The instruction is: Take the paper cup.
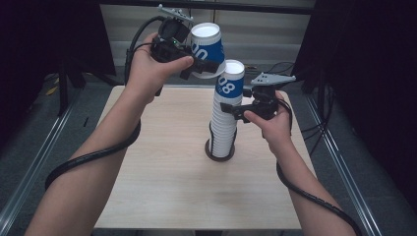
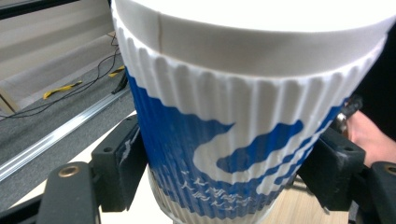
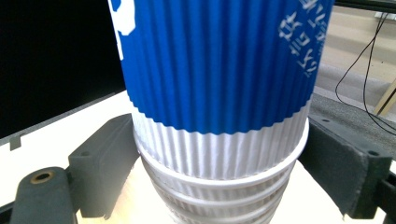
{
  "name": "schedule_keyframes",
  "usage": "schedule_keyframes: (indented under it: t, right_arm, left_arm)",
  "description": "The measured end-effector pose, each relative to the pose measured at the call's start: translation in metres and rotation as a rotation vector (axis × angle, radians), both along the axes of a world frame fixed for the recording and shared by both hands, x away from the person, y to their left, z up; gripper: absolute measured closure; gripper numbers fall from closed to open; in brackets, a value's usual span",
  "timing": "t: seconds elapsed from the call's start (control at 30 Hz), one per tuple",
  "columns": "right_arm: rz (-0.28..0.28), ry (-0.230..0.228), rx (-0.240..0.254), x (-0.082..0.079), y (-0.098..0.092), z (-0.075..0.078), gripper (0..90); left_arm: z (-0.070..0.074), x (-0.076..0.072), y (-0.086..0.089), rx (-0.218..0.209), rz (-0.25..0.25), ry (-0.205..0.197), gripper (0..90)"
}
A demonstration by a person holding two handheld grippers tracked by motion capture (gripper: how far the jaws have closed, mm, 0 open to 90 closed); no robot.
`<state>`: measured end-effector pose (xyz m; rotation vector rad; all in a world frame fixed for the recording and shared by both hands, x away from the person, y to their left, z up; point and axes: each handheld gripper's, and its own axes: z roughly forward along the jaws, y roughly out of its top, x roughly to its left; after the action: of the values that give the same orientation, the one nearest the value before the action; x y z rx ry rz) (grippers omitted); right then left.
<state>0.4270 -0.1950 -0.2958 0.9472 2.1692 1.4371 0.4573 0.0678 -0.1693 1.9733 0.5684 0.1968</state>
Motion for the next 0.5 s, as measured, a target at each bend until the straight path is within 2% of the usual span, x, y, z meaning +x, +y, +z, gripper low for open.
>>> schedule_keyframes:
  t: [0.5]
  right_arm:
    - [-0.001, 0.001, 0.004, -0.002, -0.001, 0.0, 12.6]
  left_arm:
    - [-0.018, -0.004, 0.025, 0.0, 0.007, 0.016, 23.7]
